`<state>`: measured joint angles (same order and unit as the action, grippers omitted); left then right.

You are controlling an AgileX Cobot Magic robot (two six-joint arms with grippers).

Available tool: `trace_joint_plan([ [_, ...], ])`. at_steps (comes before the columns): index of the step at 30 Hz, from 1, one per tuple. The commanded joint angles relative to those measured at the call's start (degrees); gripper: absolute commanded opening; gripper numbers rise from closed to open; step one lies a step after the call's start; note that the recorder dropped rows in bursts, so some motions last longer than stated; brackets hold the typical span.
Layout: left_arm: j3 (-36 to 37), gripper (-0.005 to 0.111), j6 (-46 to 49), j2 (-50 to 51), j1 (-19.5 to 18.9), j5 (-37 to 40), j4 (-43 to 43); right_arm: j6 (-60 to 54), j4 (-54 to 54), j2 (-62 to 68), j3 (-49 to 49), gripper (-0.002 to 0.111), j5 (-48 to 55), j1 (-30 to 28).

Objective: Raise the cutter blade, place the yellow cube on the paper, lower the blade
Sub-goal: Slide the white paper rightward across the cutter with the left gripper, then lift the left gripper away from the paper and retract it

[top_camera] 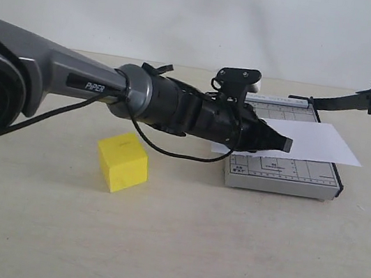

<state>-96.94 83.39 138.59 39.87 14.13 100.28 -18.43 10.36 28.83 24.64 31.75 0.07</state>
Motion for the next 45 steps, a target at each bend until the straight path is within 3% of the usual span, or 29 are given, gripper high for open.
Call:
trace_joint_plan([
  [1, -2.56, 0.004, -1.52, 2.85, 0.33, -0.25, -0.33, 0.0, -0.25, -0.2, -0.15, 0.0, -0.68, -0.16],
  [16, -5.08, 0.004, -1.52, 1.46, 0.5, 2.26, -0.33, 0.12, -0.25, -0.2, -0.15, 0.0, -0.68, -0.16],
  [25, -2.95, 0.004, -0.03, -11.49, 0.5, -12.96, -0.33, 0.12, -0.25, -0.2, -0.15, 0.0, -0.68, -0.16],
  [31, 10.0, 0.004, 3.16, -22.42, 0.5, -16.0, -0.33, 0.12, -0.25, -0.2, -0.15, 0.0, -0.68, -0.16],
  [35, 24.86, 0.004, 3.16, -31.23, 0.39, -21.93, -0.33, 0.02, -0.25, -0.2, -0.15, 0.0, -0.39, -0.16],
  [41, 43.44, 0.004, 1.48, -47.82, 0.38, -17.83, -19.54, 0.02, -0.25, -0.2, -0.15, 0.0, -0.23, -0.16],
  [45, 51.13, 0.004, 1.48, -58.69, -0.05, -19.06, -21.79, 0.02, -0.25, -0.2, -0.15, 0.0, -0.23, -0.16],
])
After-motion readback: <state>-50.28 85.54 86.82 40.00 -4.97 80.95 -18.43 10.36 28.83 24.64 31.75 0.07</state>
